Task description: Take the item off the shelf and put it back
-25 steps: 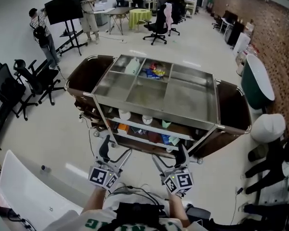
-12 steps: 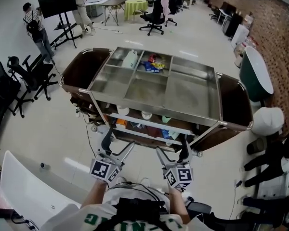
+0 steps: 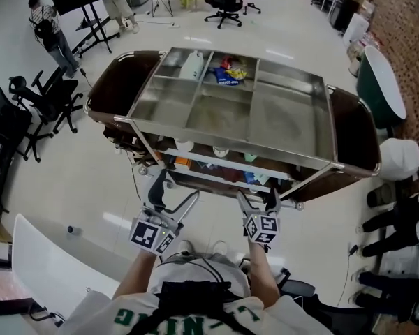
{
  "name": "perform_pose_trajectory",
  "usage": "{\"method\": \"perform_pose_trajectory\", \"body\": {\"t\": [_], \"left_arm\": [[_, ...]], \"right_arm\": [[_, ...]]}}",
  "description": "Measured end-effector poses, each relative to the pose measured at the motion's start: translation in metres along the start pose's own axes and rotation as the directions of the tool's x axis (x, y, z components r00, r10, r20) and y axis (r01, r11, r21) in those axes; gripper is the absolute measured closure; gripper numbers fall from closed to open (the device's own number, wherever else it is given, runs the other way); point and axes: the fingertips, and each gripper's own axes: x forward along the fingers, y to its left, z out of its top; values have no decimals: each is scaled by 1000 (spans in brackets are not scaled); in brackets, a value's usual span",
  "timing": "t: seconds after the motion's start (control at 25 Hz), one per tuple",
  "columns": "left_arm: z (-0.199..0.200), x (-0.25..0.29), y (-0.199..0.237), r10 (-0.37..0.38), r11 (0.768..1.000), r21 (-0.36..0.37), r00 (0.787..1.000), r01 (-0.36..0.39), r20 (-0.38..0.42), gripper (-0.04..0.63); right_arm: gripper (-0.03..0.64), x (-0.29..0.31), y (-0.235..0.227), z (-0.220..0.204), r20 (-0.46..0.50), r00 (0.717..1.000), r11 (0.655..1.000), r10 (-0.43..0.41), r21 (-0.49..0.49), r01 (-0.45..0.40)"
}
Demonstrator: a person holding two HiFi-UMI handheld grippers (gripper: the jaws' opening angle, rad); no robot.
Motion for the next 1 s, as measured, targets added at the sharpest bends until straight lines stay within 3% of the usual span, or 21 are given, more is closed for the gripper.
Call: {"method": "perform_pose_trajectory", "body": {"t": [0.28, 0.52, 0.56, 0.84, 0.96, 1.0], "left_arm": [[-6, -12, 12, 52, 998, -35, 997, -54, -61, 181], [-6, -27, 23, 126, 990, -41, 985, -132, -114, 183], [-10, -32, 27, 144, 988, -34, 982, -149, -122, 183], [-26, -61, 53, 238, 971, 8, 960, -239, -144, 183], [-27, -63, 58, 247, 968, -4, 958, -250, -144, 183], [-27, -62, 58, 243, 969, -3, 959, -246, -144, 183]], "right_arm": [[46, 95, -42, -59, -173, 985, 996, -17, -87, 2], [52, 157, -70, -92, -256, 966, 998, -45, 20, 52], [96, 164, -74, -93, -259, 965, 998, -52, 24, 61], [193, 198, -86, -96, -278, 957, 997, -82, -18, 80], [325, 200, -89, -82, -249, 964, 996, -91, -1, 93], [328, 199, -88, -81, -250, 964, 996, -93, -7, 94]]}}
